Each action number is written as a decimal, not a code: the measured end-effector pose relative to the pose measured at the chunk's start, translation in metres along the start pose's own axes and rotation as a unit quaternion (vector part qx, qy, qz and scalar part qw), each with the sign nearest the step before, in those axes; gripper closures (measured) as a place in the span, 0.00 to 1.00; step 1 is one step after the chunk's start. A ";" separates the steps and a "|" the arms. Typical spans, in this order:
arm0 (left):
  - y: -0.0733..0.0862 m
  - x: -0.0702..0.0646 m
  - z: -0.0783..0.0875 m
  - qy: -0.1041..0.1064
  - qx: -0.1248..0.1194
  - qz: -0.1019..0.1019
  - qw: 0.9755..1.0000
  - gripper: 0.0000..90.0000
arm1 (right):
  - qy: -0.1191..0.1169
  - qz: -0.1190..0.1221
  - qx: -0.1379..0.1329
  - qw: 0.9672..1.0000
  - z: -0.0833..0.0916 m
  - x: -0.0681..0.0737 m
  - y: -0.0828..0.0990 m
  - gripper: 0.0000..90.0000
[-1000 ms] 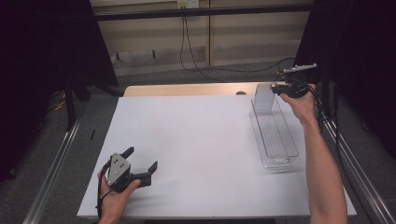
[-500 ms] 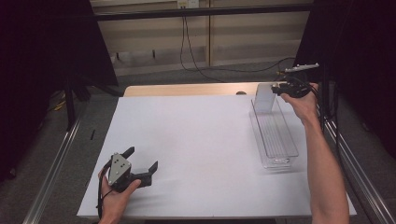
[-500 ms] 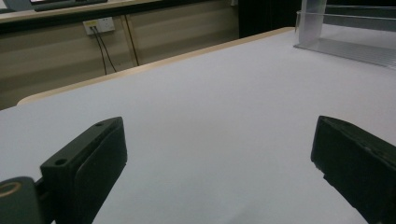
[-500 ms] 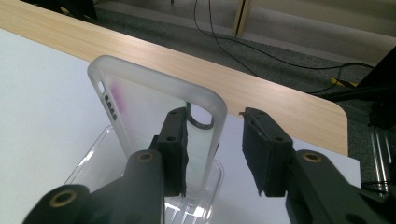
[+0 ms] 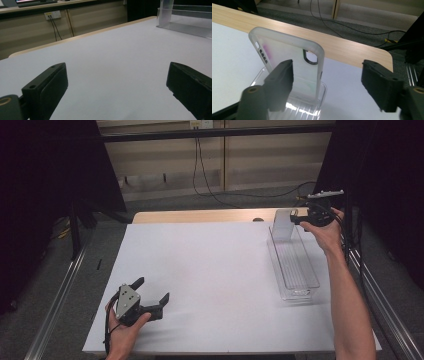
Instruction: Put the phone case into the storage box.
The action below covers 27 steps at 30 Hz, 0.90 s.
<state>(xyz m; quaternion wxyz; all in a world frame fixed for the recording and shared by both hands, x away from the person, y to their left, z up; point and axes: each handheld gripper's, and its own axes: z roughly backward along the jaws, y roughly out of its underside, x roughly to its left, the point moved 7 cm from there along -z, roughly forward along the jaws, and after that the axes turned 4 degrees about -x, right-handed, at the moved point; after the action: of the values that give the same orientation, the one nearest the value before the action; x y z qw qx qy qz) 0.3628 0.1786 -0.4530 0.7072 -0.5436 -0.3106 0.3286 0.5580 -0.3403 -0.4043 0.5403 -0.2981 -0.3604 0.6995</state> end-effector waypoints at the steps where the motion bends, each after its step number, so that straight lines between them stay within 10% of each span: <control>1: 0.000 0.000 0.000 -0.001 0.000 0.001 1.000 0.04 | 0.000 -0.005 -0.002 1.000 0.000 0.000 0.000 0.23; 10: -0.001 0.001 -0.003 -0.002 0.000 0.002 1.000 0.04 | 0.000 -0.022 -0.020 1.000 0.005 -0.001 0.005 0.03; 27: -0.001 0.004 -0.003 -0.011 -0.006 0.022 1.000 0.06 | 0.029 -0.039 -0.065 0.997 0.017 0.006 0.007 0.06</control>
<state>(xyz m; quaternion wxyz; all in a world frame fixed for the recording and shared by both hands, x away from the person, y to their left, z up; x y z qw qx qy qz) 0.3676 0.1798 -0.4526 0.6928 -0.5508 -0.3087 0.3484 0.5394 -0.3387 -0.4009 0.5570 -0.3387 -0.4006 0.6439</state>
